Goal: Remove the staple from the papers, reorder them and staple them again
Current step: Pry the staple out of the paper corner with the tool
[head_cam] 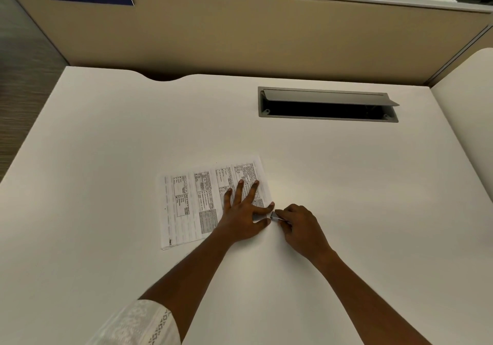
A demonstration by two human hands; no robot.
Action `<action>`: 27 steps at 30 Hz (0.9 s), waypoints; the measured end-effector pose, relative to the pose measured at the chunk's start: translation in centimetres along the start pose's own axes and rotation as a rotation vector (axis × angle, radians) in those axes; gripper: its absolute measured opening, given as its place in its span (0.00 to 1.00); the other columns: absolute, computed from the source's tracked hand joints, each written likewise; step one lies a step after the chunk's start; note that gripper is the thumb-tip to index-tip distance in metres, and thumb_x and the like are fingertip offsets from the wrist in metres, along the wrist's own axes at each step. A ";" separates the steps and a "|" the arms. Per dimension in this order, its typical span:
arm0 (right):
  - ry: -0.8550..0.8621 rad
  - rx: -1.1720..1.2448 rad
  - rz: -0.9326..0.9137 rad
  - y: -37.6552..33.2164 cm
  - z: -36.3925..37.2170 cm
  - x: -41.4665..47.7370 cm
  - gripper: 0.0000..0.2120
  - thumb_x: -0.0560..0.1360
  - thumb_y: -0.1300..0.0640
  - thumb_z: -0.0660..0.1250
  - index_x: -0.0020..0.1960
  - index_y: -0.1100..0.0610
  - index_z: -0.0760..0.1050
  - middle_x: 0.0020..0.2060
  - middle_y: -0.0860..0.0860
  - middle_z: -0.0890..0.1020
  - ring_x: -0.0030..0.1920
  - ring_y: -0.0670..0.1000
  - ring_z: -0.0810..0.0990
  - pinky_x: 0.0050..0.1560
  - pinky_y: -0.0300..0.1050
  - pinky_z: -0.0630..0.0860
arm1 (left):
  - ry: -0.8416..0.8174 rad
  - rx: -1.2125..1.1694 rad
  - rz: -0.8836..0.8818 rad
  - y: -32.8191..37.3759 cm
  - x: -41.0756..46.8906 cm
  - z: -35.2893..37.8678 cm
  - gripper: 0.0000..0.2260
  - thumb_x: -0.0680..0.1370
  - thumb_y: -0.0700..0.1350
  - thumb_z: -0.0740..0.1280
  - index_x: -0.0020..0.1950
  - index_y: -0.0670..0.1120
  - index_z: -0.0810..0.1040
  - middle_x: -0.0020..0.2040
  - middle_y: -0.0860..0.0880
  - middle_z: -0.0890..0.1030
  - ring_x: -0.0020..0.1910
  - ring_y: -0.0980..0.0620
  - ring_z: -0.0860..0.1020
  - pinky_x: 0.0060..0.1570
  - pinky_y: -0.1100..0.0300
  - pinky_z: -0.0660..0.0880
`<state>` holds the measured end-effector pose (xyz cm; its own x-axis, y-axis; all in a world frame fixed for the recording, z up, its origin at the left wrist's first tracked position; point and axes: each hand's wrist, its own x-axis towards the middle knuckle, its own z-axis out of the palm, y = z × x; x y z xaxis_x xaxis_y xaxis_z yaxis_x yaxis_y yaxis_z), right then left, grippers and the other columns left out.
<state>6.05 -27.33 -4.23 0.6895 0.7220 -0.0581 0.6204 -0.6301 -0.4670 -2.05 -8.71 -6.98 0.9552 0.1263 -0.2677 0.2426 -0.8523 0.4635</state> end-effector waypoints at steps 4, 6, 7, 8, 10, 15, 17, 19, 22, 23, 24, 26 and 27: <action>0.030 -0.031 0.026 -0.1 0.1 0.0 0.11 0.75 0.60 0.70 0.56 0.53 0.83 0.42 0.50 0.82 0.42 0.54 0.78 0.38 0.49 0.77 | -0.004 0.000 -0.005 0.0 0.0 0.0 0.19 0.80 0.65 0.60 0.71 0.72 0.68 0.84 0.51 0.41 0.81 0.41 0.31 0.76 0.37 0.34; 0.048 -0.051 0.031 -0.1 0.2 0.0 0.11 0.75 0.61 0.71 0.55 0.52 0.84 0.41 0.50 0.82 0.41 0.54 0.78 0.37 0.49 0.77 | -0.002 0.014 -0.005 0.0 0.0 0.0 0.19 0.80 0.66 0.60 0.72 0.72 0.68 0.84 0.50 0.41 0.81 0.41 0.31 0.76 0.36 0.34; 0.057 -0.064 0.028 -0.1 0.4 0.0 0.10 0.74 0.61 0.71 0.54 0.52 0.84 0.41 0.50 0.82 0.41 0.54 0.78 0.36 0.49 0.76 | -0.003 0.020 -0.005 0.0 0.0 0.0 0.19 0.80 0.66 0.60 0.72 0.72 0.68 0.84 0.50 0.41 0.81 0.40 0.31 0.76 0.36 0.34; 0.064 -0.075 0.023 -0.1 0.4 -0.1 0.10 0.74 0.61 0.71 0.54 0.52 0.84 0.40 0.50 0.82 0.40 0.54 0.78 0.36 0.49 0.76 | -0.002 0.022 -0.005 -0.1 0.0 0.0 0.19 0.80 0.66 0.60 0.72 0.72 0.68 0.84 0.50 0.41 0.81 0.40 0.31 0.76 0.36 0.34; 0.078 -0.095 0.005 -0.2 0.5 -0.2 0.10 0.73 0.62 0.72 0.53 0.52 0.84 0.39 0.50 0.82 0.40 0.55 0.78 0.36 0.49 0.76 | -0.001 0.014 -0.005 -0.1 0.1 0.1 0.19 0.80 0.66 0.60 0.72 0.72 0.68 0.84 0.50 0.41 0.80 0.40 0.31 0.76 0.36 0.34; 0.089 -0.064 0.014 -0.3 0.7 -0.3 0.09 0.74 0.61 0.71 0.53 0.53 0.83 0.38 0.50 0.80 0.39 0.54 0.77 0.34 0.49 0.75 | -0.005 0.006 -0.005 -0.1 0.1 0.2 0.19 0.80 0.66 0.60 0.72 0.72 0.68 0.84 0.50 0.41 0.80 0.41 0.31 0.76 0.36 0.33; 0.085 -0.007 0.038 -0.3 0.7 -0.2 0.09 0.74 0.61 0.71 0.53 0.53 0.84 0.38 0.50 0.79 0.39 0.53 0.77 0.35 0.48 0.75 | -0.006 0.006 -0.004 -0.1 0.1 0.1 0.19 0.80 0.66 0.60 0.72 0.72 0.68 0.84 0.50 0.41 0.80 0.41 0.30 0.76 0.36 0.34; 0.082 0.069 0.057 -0.2 0.6 0.0 0.09 0.74 0.62 0.72 0.53 0.53 0.84 0.36 0.50 0.79 0.38 0.52 0.77 0.35 0.46 0.75 | -0.007 0.010 -0.004 -0.1 0.1 0.1 0.19 0.80 0.66 0.60 0.72 0.72 0.68 0.84 0.50 0.40 0.80 0.41 0.30 0.76 0.36 0.33; 0.088 0.228 0.136 -0.3 0.2 0.3 0.09 0.73 0.60 0.74 0.52 0.52 0.86 0.37 0.51 0.82 0.37 0.50 0.80 0.38 0.40 0.75 | -0.012 0.011 -0.006 0.0 0.0 0.0 0.19 0.80 0.65 0.60 0.72 0.71 0.68 0.84 0.50 0.40 0.80 0.41 0.30 0.76 0.36 0.33; 0.100 0.272 0.174 -0.3 0.1 0.5 0.08 0.73 0.60 0.75 0.52 0.53 0.86 0.38 0.51 0.84 0.39 0.49 0.81 0.40 0.34 0.74 | -0.018 0.009 -0.006 0.0 0.0 0.0 0.19 0.80 0.65 0.60 0.72 0.72 0.68 0.84 0.50 0.40 0.80 0.41 0.30 0.76 0.36 0.33; 0.111 0.296 0.210 -0.3 0.0 0.6 0.08 0.73 0.59 0.75 0.52 0.54 0.86 0.41 0.52 0.86 0.41 0.48 0.82 0.42 0.29 0.72 | -0.021 0.007 -0.006 0.0 0.0 0.0 0.19 0.81 0.65 0.60 0.72 0.72 0.68 0.84 0.50 0.39 0.80 0.41 0.30 0.76 0.36 0.33; 0.113 0.312 0.252 -0.1 -0.2 0.9 0.08 0.73 0.57 0.75 0.53 0.55 0.86 0.45 0.51 0.87 0.46 0.48 0.83 0.45 0.27 0.70 | -0.027 0.004 -0.007 0.1 0.0 0.0 0.19 0.81 0.65 0.60 0.72 0.71 0.68 0.84 0.50 0.39 0.80 0.41 0.29 0.75 0.36 0.32; 0.112 0.313 0.252 0.0 -0.3 1.0 0.08 0.74 0.57 0.75 0.52 0.55 0.86 0.45 0.51 0.87 0.46 0.49 0.84 0.46 0.30 0.73 | -0.032 0.004 -0.007 0.1 0.0 -0.1 0.19 0.81 0.65 0.60 0.72 0.71 0.68 0.84 0.50 0.38 0.79 0.41 0.29 0.75 0.37 0.32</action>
<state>6.81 -26.72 -4.05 0.8522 0.5101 -0.1166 0.2957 -0.6533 -0.6970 -1.98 -8.72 -6.90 0.9475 0.1160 -0.2981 0.2485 -0.8536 0.4578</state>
